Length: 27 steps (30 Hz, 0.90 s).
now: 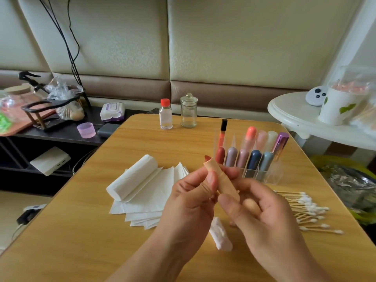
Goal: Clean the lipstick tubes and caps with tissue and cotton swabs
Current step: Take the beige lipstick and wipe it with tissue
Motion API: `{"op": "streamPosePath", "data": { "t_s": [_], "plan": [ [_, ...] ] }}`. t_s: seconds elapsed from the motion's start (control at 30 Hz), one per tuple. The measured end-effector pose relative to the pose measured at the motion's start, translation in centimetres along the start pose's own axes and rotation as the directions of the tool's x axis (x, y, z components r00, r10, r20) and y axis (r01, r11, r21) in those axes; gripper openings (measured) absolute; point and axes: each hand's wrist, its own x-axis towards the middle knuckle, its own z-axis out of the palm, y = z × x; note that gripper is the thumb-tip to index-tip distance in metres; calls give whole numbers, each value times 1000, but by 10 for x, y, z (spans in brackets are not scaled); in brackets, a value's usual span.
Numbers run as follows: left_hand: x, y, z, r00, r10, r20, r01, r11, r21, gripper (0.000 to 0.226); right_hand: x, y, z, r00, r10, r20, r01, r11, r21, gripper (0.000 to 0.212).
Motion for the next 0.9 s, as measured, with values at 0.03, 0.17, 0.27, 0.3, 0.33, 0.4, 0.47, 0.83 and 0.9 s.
{"op": "streamPosePath", "data": {
  "t_s": [0.03, 0.17, 0.27, 0.3, 0.33, 0.4, 0.47, 0.83, 0.9],
  "plan": [
    [0, 0, 1, 1000, -5, 7, 5, 1000, 0, 36, 0, 2, 1, 999, -18, -34, 17, 1000, -23, 51],
    [-2, 4, 1, 998, -37, 49, 37, 999, 12, 33, 2, -3, 7, 962, 137, 236, -220, 902, 372, 43],
    [-2, 5, 1, 994, -84, 71, 86, 996, -27, 41, 3, -7, 2, 820, 244, 518, -533, 657, 533, 51],
    [-2, 4, 1, 994, -88, 69, 91, 995, -37, 45, 4, -7, 0, 798, 244, 551, -563, 629, 536, 55],
    [-1, 4, 1, 995, -79, 60, 82, 996, -45, 45, 4, -6, -1, 805, 251, 537, -549, 657, 516, 62],
    [0, 3, -1, 999, -45, 25, 46, 998, -43, 39, 4, -3, -1, 898, 229, 377, -373, 849, 374, 80],
    [1, 4, -3, 999, -41, 13, 42, 999, -16, 37, 2, -2, 2, 981, 91, 171, -115, 984, 134, 71],
    [-5, 9, 0, 982, -110, 151, 117, 993, -34, 34, 0, -9, 14, 936, 117, 333, -241, 901, 362, 54],
    [-5, 9, 0, 986, -112, 125, 114, 993, -8, 35, 0, -10, 16, 928, 136, 348, -276, 878, 392, 53]
  ]
}}
